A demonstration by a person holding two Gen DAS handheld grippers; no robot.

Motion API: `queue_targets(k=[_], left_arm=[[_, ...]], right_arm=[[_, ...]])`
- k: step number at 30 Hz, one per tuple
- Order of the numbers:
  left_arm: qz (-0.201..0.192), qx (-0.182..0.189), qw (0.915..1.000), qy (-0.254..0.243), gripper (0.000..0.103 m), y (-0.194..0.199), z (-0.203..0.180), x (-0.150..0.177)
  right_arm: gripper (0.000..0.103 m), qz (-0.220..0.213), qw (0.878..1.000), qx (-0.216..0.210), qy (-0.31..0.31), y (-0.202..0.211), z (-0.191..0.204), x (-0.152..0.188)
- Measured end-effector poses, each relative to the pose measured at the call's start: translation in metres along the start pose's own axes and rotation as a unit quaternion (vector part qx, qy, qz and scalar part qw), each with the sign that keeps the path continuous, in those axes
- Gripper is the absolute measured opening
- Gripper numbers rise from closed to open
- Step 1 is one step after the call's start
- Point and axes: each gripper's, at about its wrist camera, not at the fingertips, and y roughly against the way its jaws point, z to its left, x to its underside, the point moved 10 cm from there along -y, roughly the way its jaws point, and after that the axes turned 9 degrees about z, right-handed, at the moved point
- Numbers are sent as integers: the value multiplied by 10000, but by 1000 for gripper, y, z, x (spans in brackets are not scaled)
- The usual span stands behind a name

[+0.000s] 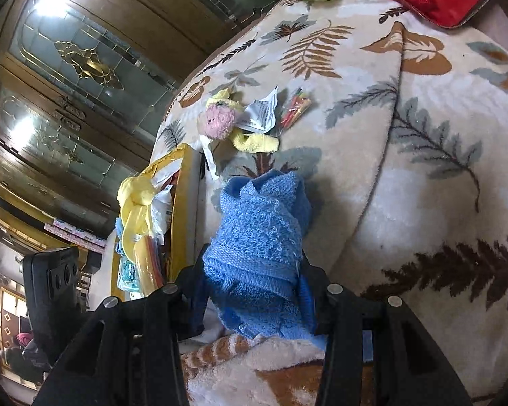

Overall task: Organize soft objects
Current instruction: 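Carry the blue towel and white packet over the tray with both tools, then open both tools to drop the towel and packet into the tray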

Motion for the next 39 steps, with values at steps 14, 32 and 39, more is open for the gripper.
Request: queue_targets(k=[14, 32, 39], left_arm=[[-2498, 1351, 9476, 1459, 7, 181, 97, -34], [-1781, 1312, 9481, 2283, 22, 105, 194, -81], [-1803, 977, 9547, 2156, 44, 110, 188, -72]], right_arm=[[43, -462, 9839, -627, 1609, 16, 165, -46], [45, 682, 9859, 113, 1524, -130, 162, -41], [59, 574, 9884, -108, 1405, -112, 165, -36]])
